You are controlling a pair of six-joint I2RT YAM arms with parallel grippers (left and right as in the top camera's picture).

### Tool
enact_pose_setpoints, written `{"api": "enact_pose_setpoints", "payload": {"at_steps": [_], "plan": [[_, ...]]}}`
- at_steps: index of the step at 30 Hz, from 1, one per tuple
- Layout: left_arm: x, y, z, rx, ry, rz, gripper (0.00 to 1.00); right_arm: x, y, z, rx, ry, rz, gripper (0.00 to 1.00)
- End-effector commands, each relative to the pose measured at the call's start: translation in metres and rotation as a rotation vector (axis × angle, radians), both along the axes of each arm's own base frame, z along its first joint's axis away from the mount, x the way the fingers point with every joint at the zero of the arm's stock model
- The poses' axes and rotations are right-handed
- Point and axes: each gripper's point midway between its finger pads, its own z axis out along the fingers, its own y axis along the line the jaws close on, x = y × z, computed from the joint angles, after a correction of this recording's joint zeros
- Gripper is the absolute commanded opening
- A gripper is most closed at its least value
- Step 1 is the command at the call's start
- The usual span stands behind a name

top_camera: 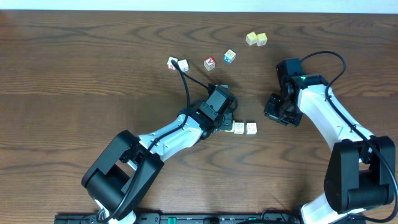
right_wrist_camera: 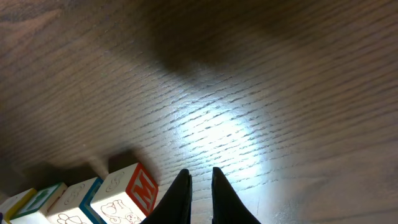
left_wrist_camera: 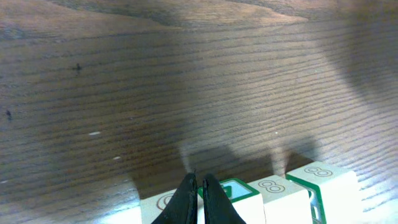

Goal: Lift 4 blocks

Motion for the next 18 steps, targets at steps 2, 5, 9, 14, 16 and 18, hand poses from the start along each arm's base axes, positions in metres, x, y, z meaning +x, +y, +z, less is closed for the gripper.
{"api": "enact_pose_setpoints", "payload": {"at_steps": [2, 5, 9, 14, 16, 18], "plan": [[0.0029, -0.0031, 0.0024, -0.006, -0.001, -0.011, 0.07, -0.0018, 0.0055, 0.0048, -0.005, -0.014, 0.03, 0.1], [0.003, -0.0031, 0.0025, -0.007, -0.002, -0.01, 0.07, -0.0019, 0.0054, 0.0048, -0.005, -0.014, 0.03, 0.1], [0.0029, -0.0032, 0.0025, -0.007, -0.002, -0.011, 0.07, -0.0019, 0.0054, 0.0048, -0.005, -0.014, 0.03, 0.1], [0.0023, -0.0037, 0.0025, -0.01, 0.001, -0.013, 0.07, -0.0025, 0.0053, 0.0047, -0.005, -0.011, 0.03, 0.1], [0.0011, -0.005, 0.0026, -0.016, 0.007, -0.019, 0.07, -0.0026, 0.0053, 0.0047, -0.005, -0.011, 0.03, 0.1], [0.0011, -0.005, 0.0026, -0.016, 0.007, -0.019, 0.07, -0.0026, 0.0053, 0.0047, -0.005, -0.011, 0.03, 0.1]]}}
